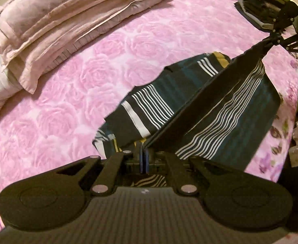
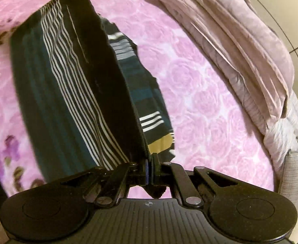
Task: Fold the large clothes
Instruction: 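Lift the hem with both grippers and fold it toward the collar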
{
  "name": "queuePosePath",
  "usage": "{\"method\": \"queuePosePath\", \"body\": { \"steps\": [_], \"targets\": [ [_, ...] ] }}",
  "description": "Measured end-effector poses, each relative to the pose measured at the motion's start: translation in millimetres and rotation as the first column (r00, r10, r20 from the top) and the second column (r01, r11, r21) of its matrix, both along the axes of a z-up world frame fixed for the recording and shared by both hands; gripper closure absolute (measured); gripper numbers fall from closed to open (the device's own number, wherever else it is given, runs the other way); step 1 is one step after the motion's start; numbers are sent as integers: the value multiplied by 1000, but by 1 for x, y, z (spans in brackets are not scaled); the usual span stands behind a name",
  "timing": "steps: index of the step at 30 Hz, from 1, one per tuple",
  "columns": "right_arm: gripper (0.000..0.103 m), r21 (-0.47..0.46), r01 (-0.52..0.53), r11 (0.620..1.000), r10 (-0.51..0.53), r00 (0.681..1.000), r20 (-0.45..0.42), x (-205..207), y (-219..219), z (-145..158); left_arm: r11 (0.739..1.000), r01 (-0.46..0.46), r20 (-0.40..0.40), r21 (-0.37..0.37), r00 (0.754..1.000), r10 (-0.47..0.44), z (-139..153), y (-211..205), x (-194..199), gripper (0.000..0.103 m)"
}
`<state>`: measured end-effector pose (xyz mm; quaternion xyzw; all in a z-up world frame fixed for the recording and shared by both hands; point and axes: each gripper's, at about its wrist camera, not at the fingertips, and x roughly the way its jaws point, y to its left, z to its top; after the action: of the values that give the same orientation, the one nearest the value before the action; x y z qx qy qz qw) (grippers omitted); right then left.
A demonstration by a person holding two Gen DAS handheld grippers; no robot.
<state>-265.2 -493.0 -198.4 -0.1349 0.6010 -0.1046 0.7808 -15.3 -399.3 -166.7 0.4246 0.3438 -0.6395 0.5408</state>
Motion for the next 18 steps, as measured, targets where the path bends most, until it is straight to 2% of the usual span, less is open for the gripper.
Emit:
{"method": "queuePosePath", "body": {
  "steps": [5,10,15,18],
  "targets": [
    [103,33,19,999,-18,1000,-21,23,-41,-18,999,-11,-16,45,1000,11,-29,-46,24,102],
    [103,83,22,996,-19,999,-34,42,-87,-48,994,-38,-19,103,999,40,-67,-84,40,101],
    [103,137,46,990,-42,999,-33,57,-124,-78,989,-63,-13,133,998,66,-102,-108,53,101],
    [103,172,92,981,-89,996,-22,63,-143,-103,985,-92,1,145,996,93,-127,-119,61,101]
  ]
}}
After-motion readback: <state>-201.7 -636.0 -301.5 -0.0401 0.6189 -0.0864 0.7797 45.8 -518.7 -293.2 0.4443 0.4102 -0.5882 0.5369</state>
